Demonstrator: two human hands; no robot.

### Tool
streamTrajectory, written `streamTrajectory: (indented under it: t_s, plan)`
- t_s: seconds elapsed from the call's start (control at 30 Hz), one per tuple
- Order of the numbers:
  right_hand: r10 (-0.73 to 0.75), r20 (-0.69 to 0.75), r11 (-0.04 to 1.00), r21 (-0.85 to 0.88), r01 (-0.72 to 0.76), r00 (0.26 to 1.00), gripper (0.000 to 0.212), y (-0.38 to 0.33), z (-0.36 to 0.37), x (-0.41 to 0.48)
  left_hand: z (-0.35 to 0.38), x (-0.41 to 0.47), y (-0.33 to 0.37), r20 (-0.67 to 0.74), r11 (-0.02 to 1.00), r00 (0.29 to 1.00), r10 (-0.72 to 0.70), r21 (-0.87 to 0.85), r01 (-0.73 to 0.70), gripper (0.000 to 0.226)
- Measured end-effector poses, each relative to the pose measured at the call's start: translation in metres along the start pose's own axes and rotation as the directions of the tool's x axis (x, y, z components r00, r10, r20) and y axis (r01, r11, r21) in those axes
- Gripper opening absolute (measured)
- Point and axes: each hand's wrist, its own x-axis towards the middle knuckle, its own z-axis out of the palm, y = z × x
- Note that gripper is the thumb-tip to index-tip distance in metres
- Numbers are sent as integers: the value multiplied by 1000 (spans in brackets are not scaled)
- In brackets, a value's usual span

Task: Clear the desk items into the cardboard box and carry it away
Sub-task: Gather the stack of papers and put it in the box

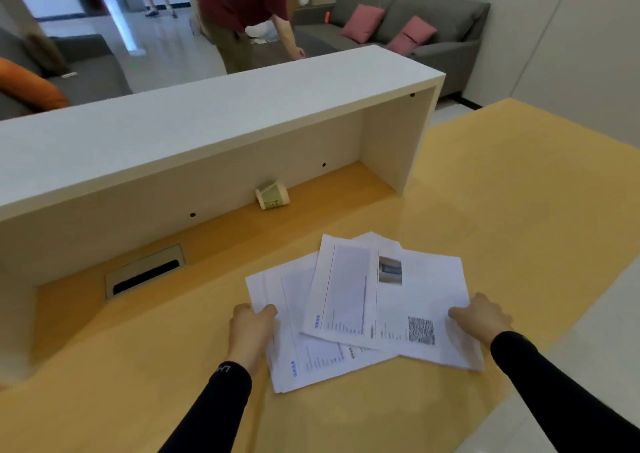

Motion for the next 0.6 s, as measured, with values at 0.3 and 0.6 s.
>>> streamTrajectory:
  t_s: [0.3,0.6]
  plan:
    - [-272,166,947,223,233,948,30,-67,9,58,30,3,15,-17,963,984,-175,-210,168,18]
    - [-326,255,873,450,187,910,87,-93,7,77,30,-15,25,-45,990,992,121,-66,-123,18]
